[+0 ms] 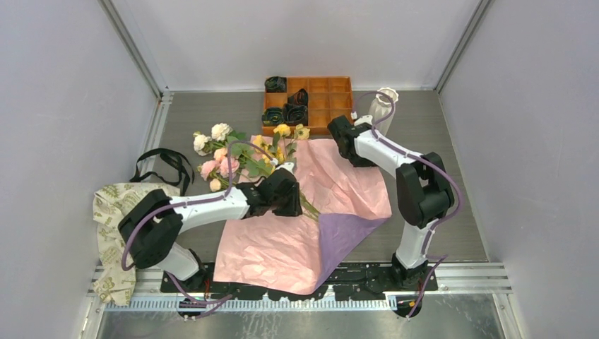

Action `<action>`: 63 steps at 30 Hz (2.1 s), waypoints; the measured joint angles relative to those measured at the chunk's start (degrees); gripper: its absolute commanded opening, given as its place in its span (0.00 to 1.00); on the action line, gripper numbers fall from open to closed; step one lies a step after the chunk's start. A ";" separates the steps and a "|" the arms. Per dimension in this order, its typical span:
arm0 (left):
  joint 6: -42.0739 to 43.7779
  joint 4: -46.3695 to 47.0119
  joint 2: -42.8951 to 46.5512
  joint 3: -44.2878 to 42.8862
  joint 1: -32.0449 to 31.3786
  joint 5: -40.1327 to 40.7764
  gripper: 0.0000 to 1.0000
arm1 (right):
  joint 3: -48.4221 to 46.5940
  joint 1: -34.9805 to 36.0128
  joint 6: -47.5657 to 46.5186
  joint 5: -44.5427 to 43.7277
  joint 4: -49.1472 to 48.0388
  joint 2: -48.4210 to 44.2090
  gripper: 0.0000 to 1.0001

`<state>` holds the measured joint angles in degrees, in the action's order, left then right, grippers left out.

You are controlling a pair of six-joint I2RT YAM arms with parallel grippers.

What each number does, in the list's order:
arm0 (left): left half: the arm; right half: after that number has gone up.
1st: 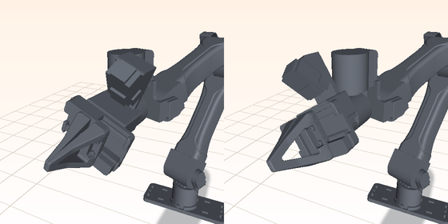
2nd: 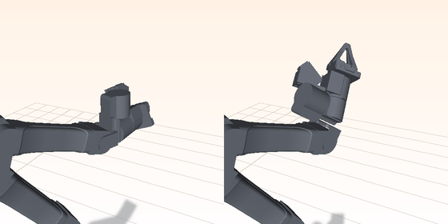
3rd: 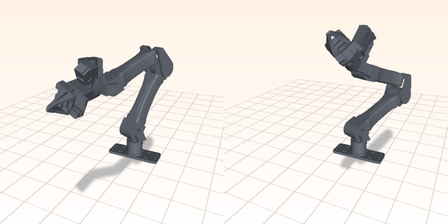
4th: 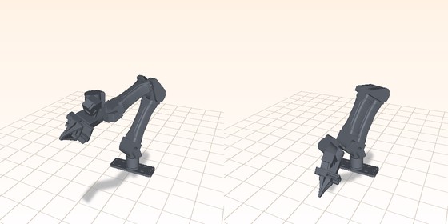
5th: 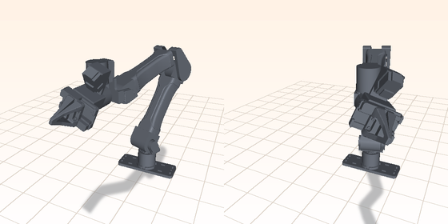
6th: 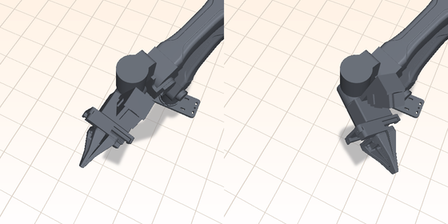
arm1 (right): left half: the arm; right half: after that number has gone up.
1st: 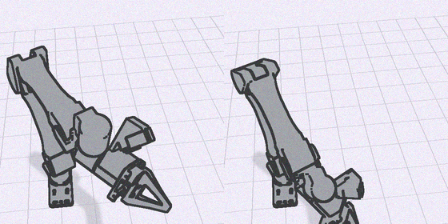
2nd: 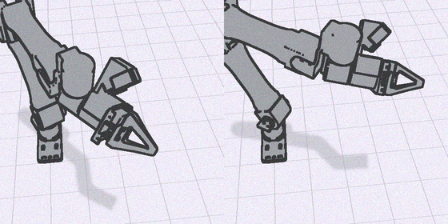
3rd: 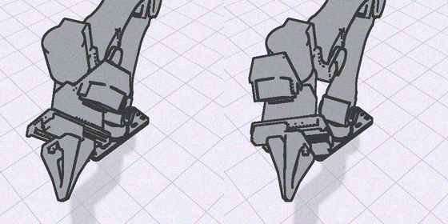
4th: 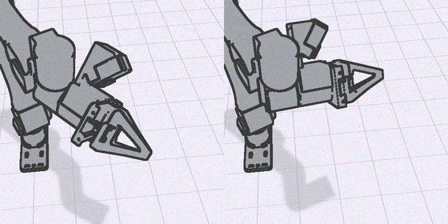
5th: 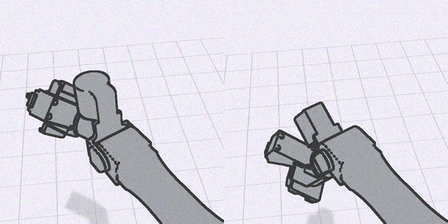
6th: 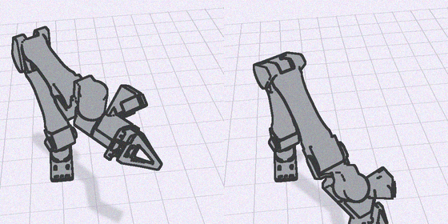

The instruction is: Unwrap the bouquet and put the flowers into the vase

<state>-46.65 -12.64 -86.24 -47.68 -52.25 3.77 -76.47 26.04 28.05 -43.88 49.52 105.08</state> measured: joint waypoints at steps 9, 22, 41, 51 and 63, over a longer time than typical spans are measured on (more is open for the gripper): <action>0.61 1.38 -6.45 -7.10 -4.83 -0.94 0.34 | -1.18 -0.20 1.97 0.24 3.26 -10.10 0.51; 4.81 0.07 -17.38 -22.51 -16.44 -6.23 0.34 | -8.48 -0.20 2.71 1.40 7.26 -41.46 0.54; 15.52 -8.15 -36.35 -46.29 -24.44 -26.08 0.33 | -14.40 -0.20 2.03 5.29 11.08 -44.04 0.62; 16.04 -9.73 -39.12 -47.32 -23.45 -25.68 0.34 | -14.60 -0.20 2.03 9.20 11.37 -41.99 0.81; 16.74 -18.29 -7.06 -43.89 -21.09 3.69 0.56 | -19.91 -0.22 0.98 9.16 11.21 -29.77 0.89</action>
<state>-29.91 -30.94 -93.30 -91.57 -73.34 7.46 -96.38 25.82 29.04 -34.72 60.73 75.31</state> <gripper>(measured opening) 0.479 0.882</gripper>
